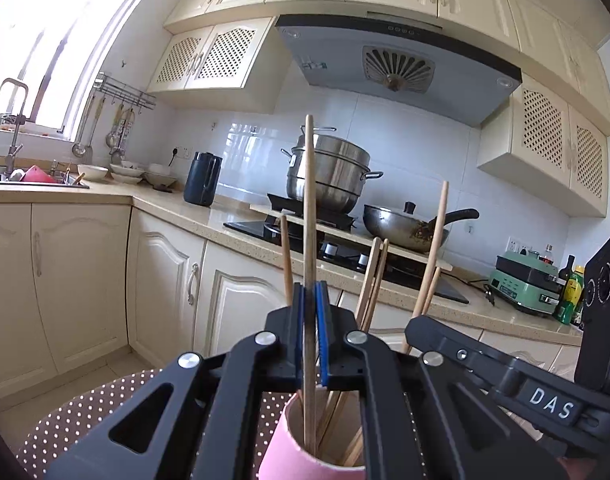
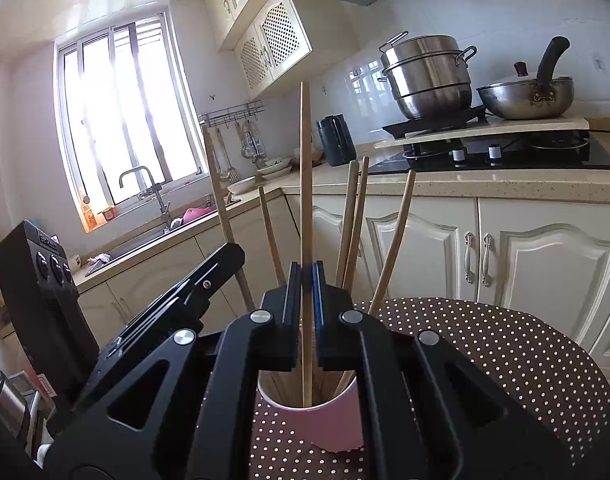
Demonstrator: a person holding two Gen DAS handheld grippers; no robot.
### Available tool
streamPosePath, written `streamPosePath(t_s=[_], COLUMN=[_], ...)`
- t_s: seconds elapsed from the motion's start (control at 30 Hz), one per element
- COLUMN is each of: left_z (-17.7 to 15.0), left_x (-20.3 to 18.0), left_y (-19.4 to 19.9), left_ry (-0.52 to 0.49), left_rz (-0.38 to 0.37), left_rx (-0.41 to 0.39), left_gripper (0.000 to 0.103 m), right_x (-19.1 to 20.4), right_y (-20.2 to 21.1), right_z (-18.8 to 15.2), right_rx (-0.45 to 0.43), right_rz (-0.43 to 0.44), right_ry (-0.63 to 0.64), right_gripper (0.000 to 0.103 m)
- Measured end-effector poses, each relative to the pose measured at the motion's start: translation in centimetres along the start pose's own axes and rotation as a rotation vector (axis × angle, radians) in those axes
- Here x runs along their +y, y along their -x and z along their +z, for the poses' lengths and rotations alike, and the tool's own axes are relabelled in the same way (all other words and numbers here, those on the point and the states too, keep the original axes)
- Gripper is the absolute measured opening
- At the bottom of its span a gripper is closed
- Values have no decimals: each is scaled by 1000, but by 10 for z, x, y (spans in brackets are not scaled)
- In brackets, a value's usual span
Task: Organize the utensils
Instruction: 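Lift both chopsticks upright and lower them into the pink cup, then open both tools and pull them back from the pink cup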
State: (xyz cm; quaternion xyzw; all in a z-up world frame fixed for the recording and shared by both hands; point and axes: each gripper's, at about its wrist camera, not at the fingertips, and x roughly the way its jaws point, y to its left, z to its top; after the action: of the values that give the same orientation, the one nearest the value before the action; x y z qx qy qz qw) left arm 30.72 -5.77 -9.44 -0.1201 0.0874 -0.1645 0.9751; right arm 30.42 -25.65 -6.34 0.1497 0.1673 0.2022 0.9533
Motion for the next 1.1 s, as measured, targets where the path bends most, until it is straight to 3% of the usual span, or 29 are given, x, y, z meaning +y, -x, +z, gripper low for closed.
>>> streamPosePath(t_s=[0.67,0.8,1.1], left_z=[-20,-19,-13], left_x=[-4,-2,2], left_y=[10,13,25], left_ry=[-31,-18,-18], left_rz=[25,29,55], left_rx=[120,131,165], left_gripper=[7,27,36], right_x=[1,-1,0], right_y=[6,4,4], right_z=[-22,-25,-25], right_rx=[51,60,74], right_rz=[-28,-35,-35], right_ry=[-23,-28,-48], right_gripper=[6,6,7])
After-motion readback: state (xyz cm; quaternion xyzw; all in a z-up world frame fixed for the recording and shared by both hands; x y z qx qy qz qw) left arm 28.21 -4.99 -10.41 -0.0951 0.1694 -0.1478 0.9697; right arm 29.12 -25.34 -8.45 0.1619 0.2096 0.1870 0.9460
